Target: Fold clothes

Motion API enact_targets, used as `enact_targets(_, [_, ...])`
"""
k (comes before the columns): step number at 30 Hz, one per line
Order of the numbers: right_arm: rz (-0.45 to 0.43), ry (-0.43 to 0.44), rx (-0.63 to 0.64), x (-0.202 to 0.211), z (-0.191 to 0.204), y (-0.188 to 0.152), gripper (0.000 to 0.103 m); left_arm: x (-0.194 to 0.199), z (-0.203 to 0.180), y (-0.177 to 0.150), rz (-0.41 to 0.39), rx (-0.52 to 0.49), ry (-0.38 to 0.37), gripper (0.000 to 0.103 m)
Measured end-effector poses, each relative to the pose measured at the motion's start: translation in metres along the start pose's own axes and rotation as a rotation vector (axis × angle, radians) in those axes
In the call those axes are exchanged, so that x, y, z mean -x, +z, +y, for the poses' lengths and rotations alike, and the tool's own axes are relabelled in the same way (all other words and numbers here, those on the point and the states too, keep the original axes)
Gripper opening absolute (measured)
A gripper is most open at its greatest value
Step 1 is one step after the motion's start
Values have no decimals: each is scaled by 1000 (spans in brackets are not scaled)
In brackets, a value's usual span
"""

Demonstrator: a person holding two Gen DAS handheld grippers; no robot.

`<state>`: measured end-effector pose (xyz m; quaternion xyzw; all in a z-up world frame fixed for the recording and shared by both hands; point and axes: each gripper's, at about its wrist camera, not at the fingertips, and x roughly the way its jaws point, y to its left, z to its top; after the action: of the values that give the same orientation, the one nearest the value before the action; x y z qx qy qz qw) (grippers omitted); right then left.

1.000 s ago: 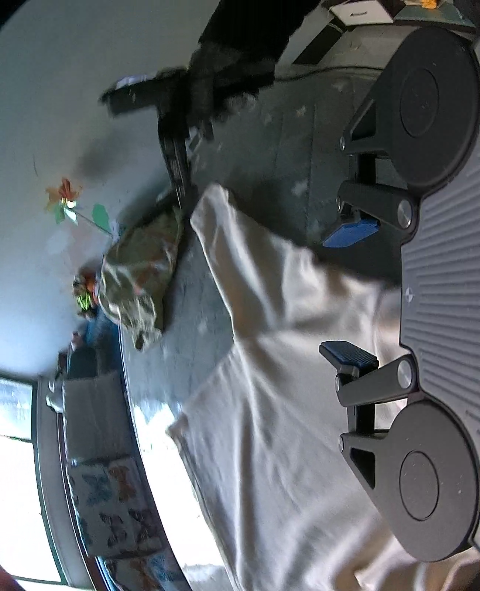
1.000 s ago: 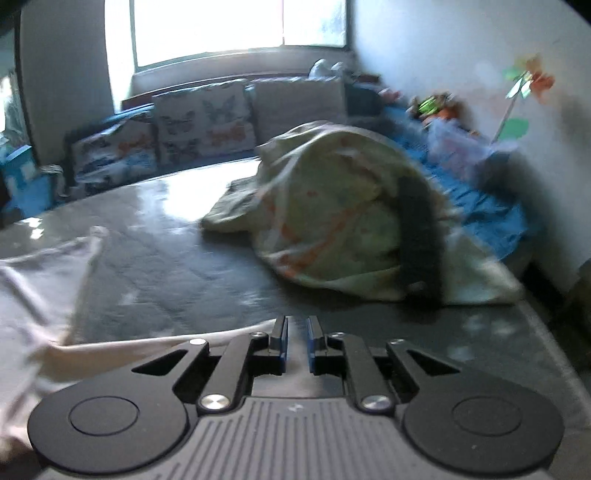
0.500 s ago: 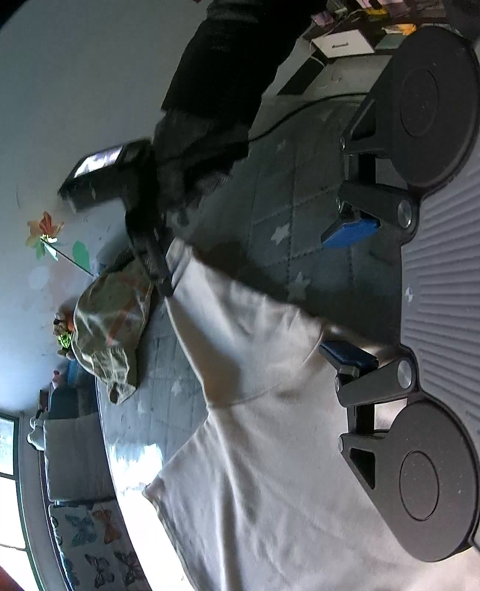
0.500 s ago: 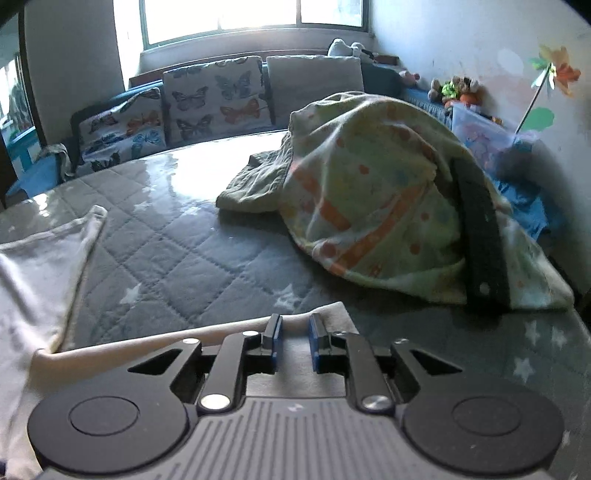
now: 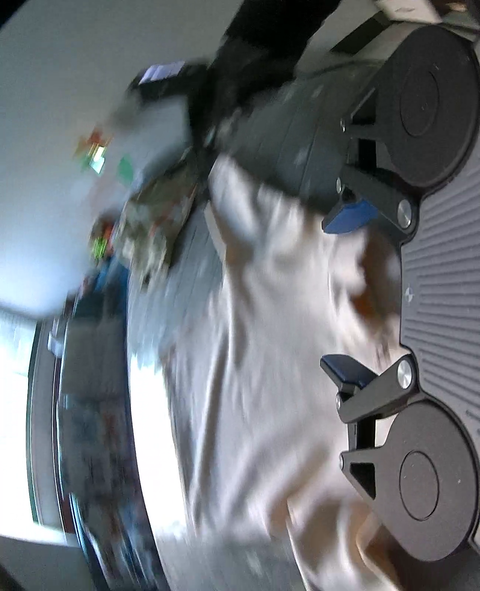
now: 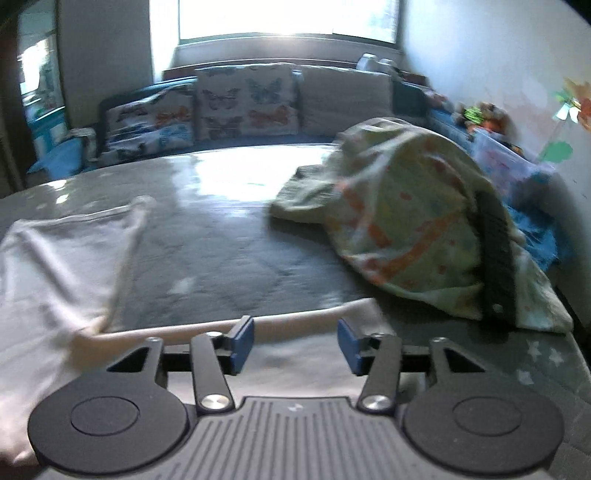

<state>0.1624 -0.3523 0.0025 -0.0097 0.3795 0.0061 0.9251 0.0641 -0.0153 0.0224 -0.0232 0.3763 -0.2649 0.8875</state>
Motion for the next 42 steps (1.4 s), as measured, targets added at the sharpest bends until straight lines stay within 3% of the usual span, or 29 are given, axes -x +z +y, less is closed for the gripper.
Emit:
enact_targets(2, [-7, 44, 35, 9, 18, -1, 63, 15, 21, -2, -30, 51, 81, 79])
enact_targets(6, [-20, 164, 124, 27, 65, -5, 66, 47, 66, -11, -90, 159, 263, 80])
enact_targets(8, [-21, 213, 169, 34, 86, -7, 74, 61, 90, -16, -117, 218, 369, 80])
enact_targets(12, [-25, 326, 304, 46, 141, -16, 76, 81, 138, -27, -142, 321, 592, 80])
enact_targets(16, [-24, 419, 388, 50, 185, -23, 76, 92, 179, -35, -146, 404, 739, 79])
enact_targets(21, [2, 477, 431, 45, 224, -34, 76, 89, 202, -42, -124, 452, 739, 76])
enact_targets(24, [13, 468, 444, 39, 231, -39, 76, 82, 209, -47, -106, 473, 716, 63])
enact_targets(27, [32, 459, 452, 34, 233, -45, 76, 84, 207, -46, -127, 448, 727, 43])
enact_targets(29, [49, 457, 453, 31, 232, -49, 78, 87, 205, -44, -141, 436, 730, 15])
enact_targets(31, [62, 460, 452, 29, 230, -52, 79, 90, 203, -43, -155, 424, 732, 7])
enact_targets(42, [122, 509, 498, 37, 223, -58, 81, 127, 188, -25, -220, 287, 775, 5])
